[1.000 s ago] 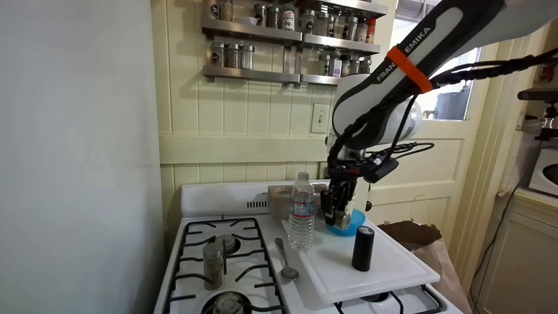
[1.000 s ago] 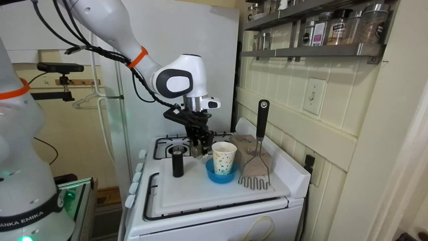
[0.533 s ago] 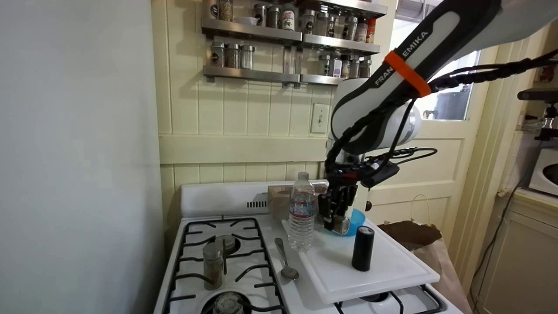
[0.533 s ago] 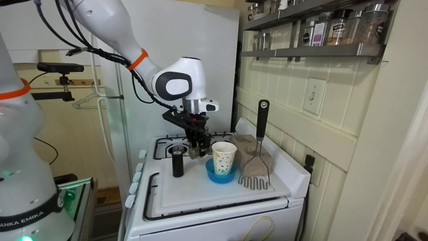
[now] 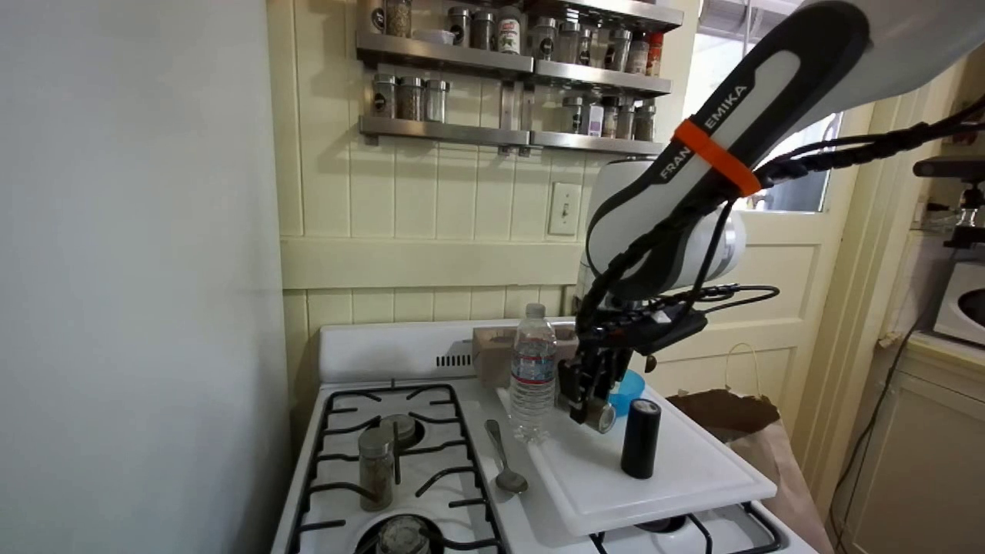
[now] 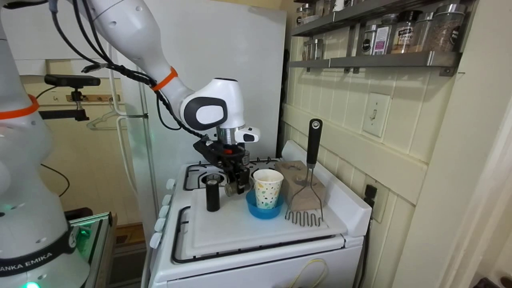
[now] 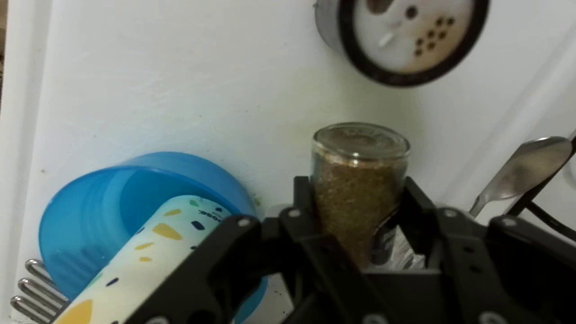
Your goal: Pick up one bottle from the shelf and put it on the stove
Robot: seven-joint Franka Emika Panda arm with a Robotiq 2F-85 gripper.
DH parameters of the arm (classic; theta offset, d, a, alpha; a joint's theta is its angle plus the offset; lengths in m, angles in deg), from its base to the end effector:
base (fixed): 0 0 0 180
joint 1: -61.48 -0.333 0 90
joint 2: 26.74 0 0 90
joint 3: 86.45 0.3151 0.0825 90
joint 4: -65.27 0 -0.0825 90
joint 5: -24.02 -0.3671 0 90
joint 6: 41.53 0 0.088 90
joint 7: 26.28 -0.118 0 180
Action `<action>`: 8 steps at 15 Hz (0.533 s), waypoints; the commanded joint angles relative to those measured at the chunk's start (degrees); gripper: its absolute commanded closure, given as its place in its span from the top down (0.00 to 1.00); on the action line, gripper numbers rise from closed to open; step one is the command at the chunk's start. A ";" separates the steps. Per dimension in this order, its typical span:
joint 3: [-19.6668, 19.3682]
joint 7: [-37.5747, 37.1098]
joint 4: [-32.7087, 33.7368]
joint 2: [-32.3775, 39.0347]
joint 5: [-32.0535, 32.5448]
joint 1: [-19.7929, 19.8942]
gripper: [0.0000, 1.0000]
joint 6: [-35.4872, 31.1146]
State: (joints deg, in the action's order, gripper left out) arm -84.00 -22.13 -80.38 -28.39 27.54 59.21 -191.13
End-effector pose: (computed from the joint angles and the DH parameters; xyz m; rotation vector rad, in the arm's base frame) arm 0.4534 0.0384 0.2930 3.0870 0.3196 0.1519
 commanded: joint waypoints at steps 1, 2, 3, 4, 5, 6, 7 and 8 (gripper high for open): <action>-0.03 -2.30 -0.46 1.85 0.71 0.01 0.25 -3.66; -0.02 -2.43 -0.50 2.20 0.72 -0.03 0.25 -3.95; -0.02 -2.44 -0.65 2.46 0.63 -0.06 0.25 -4.05; -0.03 -2.51 -0.77 2.65 0.64 -0.07 0.25 -3.98; -0.05 -2.58 -0.87 2.74 0.65 -0.07 0.25 -3.76; -0.08 -2.61 -0.97 2.75 0.55 -0.06 0.25 -3.43; -0.10 -2.38 -1.07 2.82 0.30 -0.04 0.25 -3.20; -0.13 -2.56 -1.22 2.81 0.26 -0.02 0.25 -3.25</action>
State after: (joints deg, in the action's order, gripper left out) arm -84.05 -23.31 -80.58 -25.50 27.64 59.23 -193.47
